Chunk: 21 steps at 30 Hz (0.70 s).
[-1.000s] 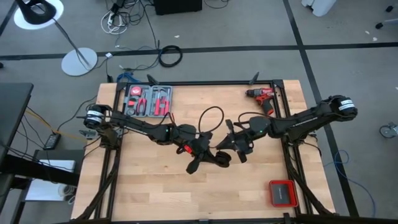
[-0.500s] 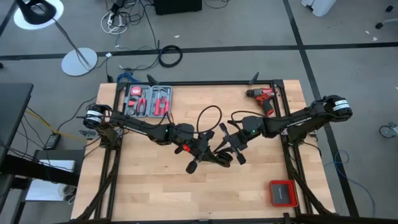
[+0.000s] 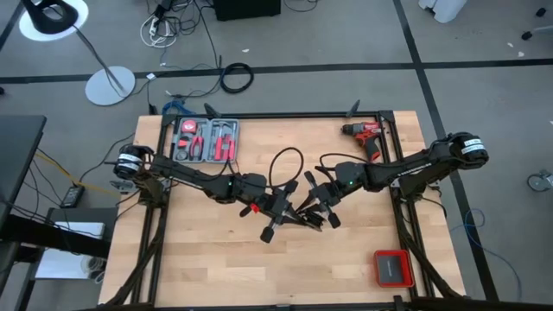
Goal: Coil cords
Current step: Coil the black wire on the black spool
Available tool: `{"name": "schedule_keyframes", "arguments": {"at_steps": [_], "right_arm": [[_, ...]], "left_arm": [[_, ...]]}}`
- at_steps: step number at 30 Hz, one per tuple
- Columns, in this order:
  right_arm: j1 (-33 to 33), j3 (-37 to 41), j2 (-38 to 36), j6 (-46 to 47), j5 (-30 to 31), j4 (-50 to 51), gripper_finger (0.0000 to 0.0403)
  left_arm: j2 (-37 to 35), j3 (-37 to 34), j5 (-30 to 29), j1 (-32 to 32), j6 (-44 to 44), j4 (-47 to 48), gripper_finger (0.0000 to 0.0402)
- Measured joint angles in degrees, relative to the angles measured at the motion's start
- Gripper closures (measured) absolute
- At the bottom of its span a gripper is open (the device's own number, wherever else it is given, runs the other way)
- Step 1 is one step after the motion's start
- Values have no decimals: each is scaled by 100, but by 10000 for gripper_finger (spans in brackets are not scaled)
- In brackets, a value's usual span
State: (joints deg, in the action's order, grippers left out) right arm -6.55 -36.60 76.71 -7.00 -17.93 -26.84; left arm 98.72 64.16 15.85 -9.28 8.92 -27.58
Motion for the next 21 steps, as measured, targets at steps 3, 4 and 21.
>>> {"name": "schedule_keyframes", "arguments": {"at_steps": [3,4,21], "right_arm": [[-41,0,0,49,-29,-24,394],[-65,0,-2,49,-28,-30,395],[-143,-2,-4,598,9,-38,373]], "left_arm": [[-48,-4,-149,-30,133,0,401],[-73,-4,-213,-49,168,14,401],[-83,-7,-473,-61,367,-177,401]]}}
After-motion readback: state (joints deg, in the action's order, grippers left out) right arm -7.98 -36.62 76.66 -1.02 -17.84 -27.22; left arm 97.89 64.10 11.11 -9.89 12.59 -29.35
